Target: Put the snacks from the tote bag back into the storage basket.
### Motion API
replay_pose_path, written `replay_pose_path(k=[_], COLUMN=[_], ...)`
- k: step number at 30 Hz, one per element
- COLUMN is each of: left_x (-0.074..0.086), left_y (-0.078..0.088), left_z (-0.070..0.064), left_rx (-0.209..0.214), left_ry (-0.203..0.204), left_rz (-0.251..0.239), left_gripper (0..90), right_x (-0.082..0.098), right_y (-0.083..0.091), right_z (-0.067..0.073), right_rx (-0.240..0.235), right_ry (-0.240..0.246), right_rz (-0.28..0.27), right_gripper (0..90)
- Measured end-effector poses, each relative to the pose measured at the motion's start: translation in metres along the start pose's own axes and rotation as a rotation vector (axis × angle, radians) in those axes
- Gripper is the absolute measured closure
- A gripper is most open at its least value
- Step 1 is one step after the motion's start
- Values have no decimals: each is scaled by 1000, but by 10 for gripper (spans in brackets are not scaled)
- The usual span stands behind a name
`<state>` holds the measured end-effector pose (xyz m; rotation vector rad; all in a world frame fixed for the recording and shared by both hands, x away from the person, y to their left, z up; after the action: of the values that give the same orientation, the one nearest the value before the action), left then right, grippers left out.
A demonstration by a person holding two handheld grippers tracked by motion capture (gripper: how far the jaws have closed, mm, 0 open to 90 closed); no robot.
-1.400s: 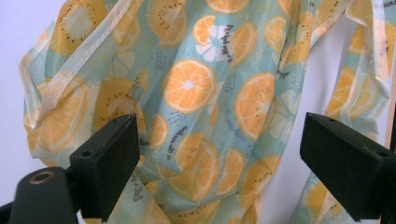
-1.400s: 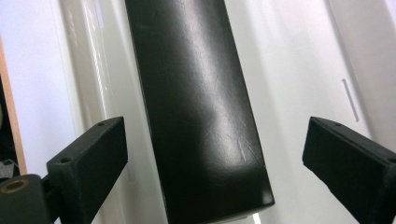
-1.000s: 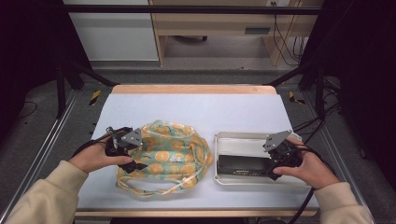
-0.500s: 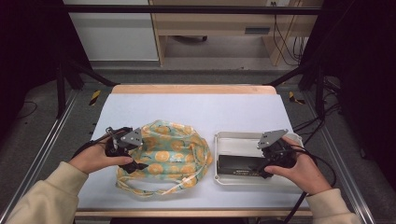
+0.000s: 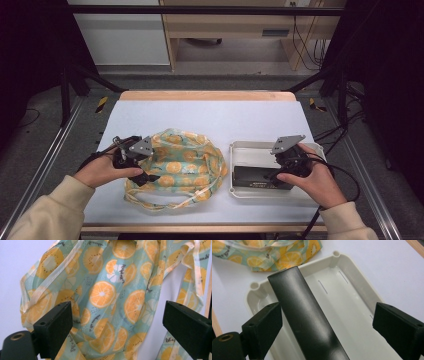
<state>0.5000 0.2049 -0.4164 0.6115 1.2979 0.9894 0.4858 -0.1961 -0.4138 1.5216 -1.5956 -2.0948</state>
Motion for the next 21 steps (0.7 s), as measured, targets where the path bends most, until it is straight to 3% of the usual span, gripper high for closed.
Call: replay_pose_path(k=[6,16,18,19,20,21], left_x=[-4,-13,-13,-13,-13,-11], left_y=[4,22,23,28,28,31], left_z=[0,3,3,4,4,5], left_rx=[-40,-162,-172,-205,-205,-230], left_ry=[43,150,156,175,175,200], left_rz=[-19,-93,-103,-110,-110,-124], left_gripper=[83,79,76,74,74,74], right_x=[-9,-32,-34,-39,-41,-43], right_y=[-4,-5,-4,-2,-2,-1], right_z=[0,-8,-9,-10,-10,-11], right_rx=[21,101,114,128,137,138], right_ry=[-40,-198,-210,-233,-245,-273], right_rz=[-13,-95,-107,-136,-145,-150], right_gripper=[94,80,78,75,71,67])
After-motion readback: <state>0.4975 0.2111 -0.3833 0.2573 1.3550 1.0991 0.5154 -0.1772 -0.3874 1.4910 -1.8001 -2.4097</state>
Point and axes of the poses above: each handheld gripper's, and its own axes: y roughly backward along the jaws, x roughly out of its underside, z roughly to its left, the point moved 5 cm from there along -y, roughly forward along the jaws, and after that the axes turned 9 degrees about -y, right-handed, at the moved point
